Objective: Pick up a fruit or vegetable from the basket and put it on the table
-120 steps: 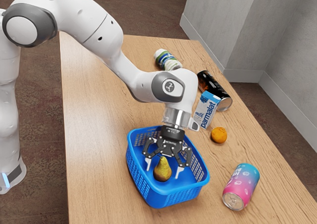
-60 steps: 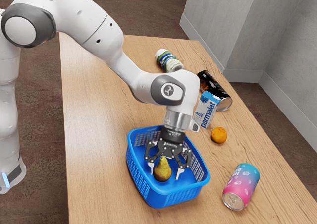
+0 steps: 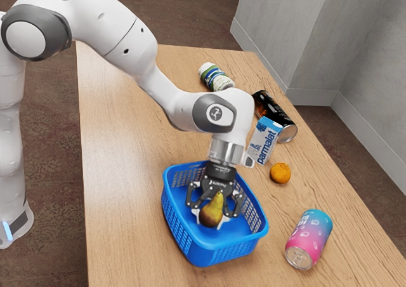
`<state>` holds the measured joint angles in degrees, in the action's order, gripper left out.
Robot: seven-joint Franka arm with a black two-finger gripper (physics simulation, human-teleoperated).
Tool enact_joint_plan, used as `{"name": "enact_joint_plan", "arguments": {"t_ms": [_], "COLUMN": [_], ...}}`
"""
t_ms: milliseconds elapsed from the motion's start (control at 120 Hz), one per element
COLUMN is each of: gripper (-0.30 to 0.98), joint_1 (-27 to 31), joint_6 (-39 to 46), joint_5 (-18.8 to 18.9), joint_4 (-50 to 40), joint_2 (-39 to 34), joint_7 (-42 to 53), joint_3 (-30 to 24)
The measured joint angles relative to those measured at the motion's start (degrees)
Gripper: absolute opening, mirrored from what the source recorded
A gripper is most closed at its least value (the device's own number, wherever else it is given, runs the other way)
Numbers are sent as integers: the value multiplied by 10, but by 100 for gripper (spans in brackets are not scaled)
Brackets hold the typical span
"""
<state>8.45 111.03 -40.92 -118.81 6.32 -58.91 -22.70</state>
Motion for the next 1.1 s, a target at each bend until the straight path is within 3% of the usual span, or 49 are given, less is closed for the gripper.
{"name": "enact_joint_plan", "arguments": {"t_ms": [450,725,875,1100], "gripper": [25,25,25,25], "joint_1": [2,20,20,43], "joint_6": [-23,-89,-142,-214], "joint_5": [10,-8,4,57], "joint_4": [18,55,79,106], "joint_2": [-35,-64,-115,-139], "joint_7": [28,45,53,62], "joint_3": [6,32,79,172]}}
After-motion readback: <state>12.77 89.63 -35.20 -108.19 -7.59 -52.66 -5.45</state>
